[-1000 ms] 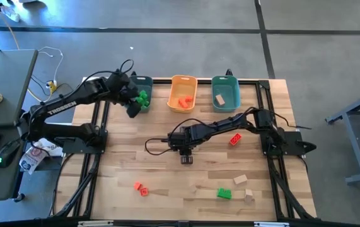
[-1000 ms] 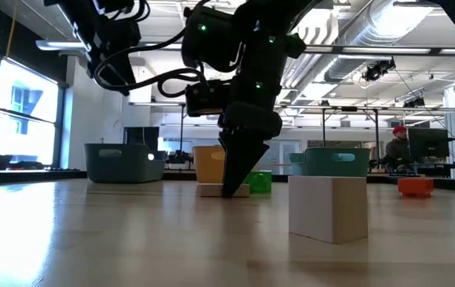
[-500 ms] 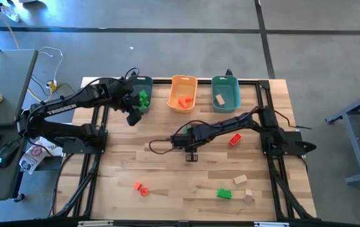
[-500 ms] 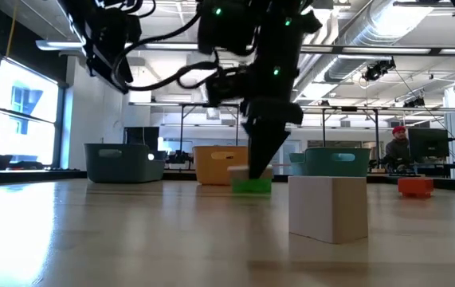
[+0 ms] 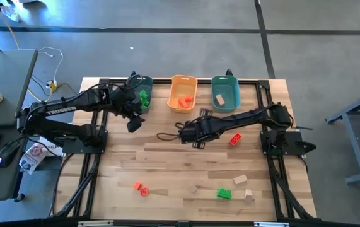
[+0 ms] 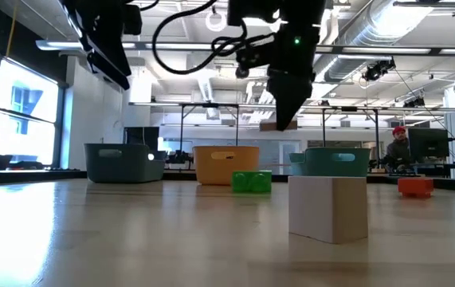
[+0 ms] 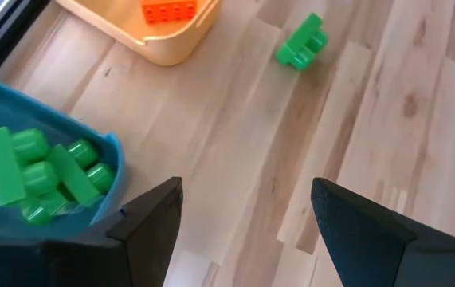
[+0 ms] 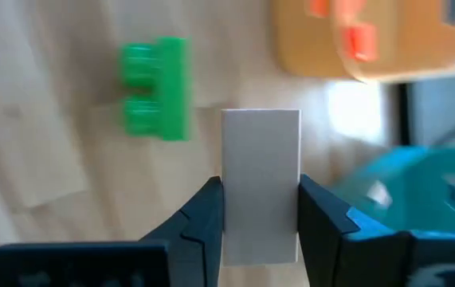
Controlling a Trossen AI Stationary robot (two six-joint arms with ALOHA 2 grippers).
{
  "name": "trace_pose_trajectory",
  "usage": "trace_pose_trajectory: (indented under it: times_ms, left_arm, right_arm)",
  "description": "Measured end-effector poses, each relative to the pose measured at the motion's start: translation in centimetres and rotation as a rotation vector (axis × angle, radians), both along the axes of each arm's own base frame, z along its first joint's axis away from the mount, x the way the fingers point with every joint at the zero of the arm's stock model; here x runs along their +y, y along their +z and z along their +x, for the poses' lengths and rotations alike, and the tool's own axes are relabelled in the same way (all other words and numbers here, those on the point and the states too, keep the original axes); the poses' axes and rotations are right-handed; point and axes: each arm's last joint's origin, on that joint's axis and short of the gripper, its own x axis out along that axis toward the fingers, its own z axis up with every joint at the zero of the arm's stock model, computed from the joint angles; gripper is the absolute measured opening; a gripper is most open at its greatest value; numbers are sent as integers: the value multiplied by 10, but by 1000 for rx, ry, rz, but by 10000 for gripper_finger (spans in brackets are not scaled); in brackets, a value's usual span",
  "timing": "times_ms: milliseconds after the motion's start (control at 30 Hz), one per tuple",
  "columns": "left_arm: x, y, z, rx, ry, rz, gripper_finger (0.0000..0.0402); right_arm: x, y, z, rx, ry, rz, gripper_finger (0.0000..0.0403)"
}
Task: Sort & place blocks by color
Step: Put the white game piece into the green bin
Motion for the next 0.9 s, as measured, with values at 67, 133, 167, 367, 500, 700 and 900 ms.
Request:
trace_pose_trajectory:
  times_ms: [67, 133, 167, 367, 500, 700, 900]
  left_arm:
    - [-3, 0, 1, 0, -16, -1, 264]
    - [-6, 0, 3, 0, -35, 0, 264]
    - [-8, 0, 3, 0, -44, 0, 264]
    - [-19, 0, 7, -8, -70, -23, 264]
    - [-27, 0, 10, -13, -83, -43, 264]
    - [-39, 0, 13, -16, -119, -62, 264]
    - [-52, 0, 15, -18, -158, -81, 264]
  right_arm:
    - [-5, 7, -6, -7, -55, -48, 98]
    - [-12, 14, -12, -17, -119, -102, 98]
    - [-15, 18, -16, -26, -152, -130, 98]
    - [-45, 33, -36, -22, -355, -236, 98]
    - [-72, 36, -45, 5, -456, -246, 98]
    - [-118, 35, -55, 34, -595, -179, 98]
    - [-163, 32, -70, 43, -713, -14, 98]
